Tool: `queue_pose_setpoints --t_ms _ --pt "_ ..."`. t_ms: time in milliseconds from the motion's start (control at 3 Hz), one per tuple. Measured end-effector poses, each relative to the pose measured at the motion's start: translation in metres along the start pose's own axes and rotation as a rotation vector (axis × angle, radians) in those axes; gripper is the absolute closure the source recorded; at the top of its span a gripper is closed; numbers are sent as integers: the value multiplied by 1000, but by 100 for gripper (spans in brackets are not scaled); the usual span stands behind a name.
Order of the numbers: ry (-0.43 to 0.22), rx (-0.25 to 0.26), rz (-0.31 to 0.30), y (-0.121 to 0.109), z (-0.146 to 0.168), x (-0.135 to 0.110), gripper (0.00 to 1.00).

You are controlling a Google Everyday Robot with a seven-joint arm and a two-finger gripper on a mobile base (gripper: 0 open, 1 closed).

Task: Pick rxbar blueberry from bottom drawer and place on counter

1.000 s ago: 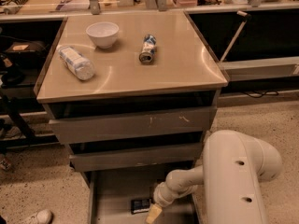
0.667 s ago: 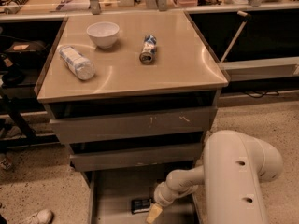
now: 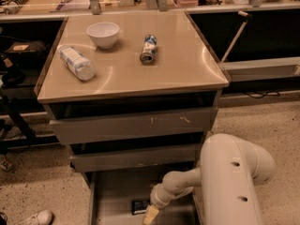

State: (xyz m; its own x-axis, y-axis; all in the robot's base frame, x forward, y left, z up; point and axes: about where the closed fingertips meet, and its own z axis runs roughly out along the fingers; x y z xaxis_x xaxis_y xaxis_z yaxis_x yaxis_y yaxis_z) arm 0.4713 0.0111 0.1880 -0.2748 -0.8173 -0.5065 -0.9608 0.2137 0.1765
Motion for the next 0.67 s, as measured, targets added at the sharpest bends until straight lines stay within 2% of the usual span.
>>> queue_pose_setpoints --t_ms 667 --pt "-16 -45 -31 3 29 -3 0"
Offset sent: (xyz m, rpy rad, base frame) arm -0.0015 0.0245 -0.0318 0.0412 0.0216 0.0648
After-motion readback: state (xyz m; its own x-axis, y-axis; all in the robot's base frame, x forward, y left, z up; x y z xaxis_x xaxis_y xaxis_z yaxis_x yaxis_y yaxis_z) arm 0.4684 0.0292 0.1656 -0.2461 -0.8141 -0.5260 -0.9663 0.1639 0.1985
